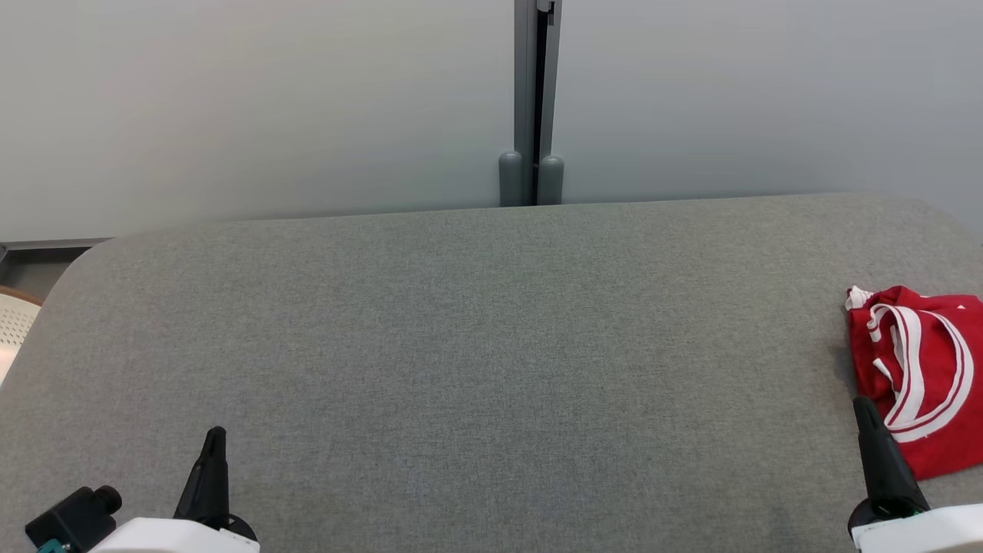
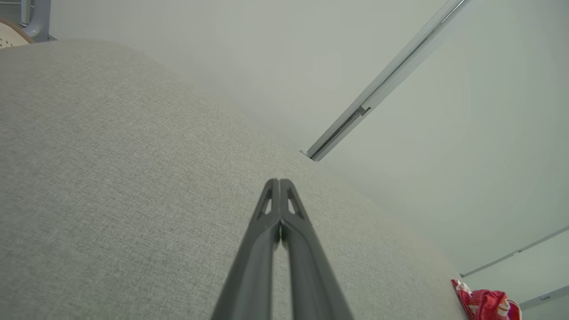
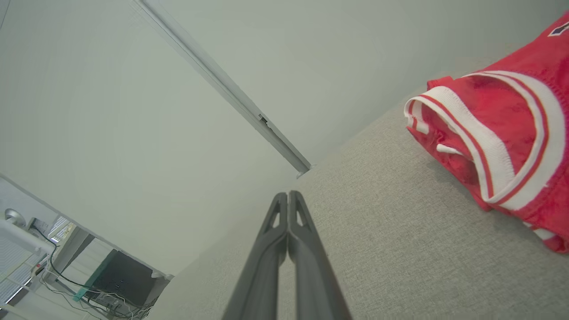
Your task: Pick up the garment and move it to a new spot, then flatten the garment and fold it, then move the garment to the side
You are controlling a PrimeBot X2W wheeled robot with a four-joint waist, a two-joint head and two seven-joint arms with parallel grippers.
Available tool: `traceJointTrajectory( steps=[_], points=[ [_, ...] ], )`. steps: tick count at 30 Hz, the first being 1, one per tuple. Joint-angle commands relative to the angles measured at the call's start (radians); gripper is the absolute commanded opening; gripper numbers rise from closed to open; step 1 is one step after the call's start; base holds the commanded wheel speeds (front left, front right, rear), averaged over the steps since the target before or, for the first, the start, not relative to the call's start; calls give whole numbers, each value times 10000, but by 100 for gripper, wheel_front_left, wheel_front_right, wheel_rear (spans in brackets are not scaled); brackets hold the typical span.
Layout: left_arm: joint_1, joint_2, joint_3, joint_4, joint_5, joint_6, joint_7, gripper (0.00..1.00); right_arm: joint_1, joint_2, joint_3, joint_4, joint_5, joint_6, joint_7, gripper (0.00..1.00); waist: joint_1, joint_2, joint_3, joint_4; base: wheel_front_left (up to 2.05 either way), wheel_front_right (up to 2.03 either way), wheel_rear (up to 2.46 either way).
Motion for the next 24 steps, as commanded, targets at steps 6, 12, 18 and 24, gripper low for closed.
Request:
traceJointTrajectory(
  steps=[6,12,18,24],
  points=[
    [-475,-77,289,64,-886,-258,188,0,-458,18,-111,156,941,-7,98,0,0,0,37,8,0,0,0],
    [-639,-191,452,180,-1538,-434,354,0,-647,78,-172,342,1627,-7,152,0,0,0,72,14,0,0,0],
    [-802,-317,606,304,-2150,-600,502,0,-819,139,-228,536,2266,-8,210,0,0,0,107,21,0,0,0],
    [-952,-424,759,423,-2726,-767,652,0,-979,197,-273,698,2869,-9,258,0,0,0,141,28,0,0,0]
  ],
)
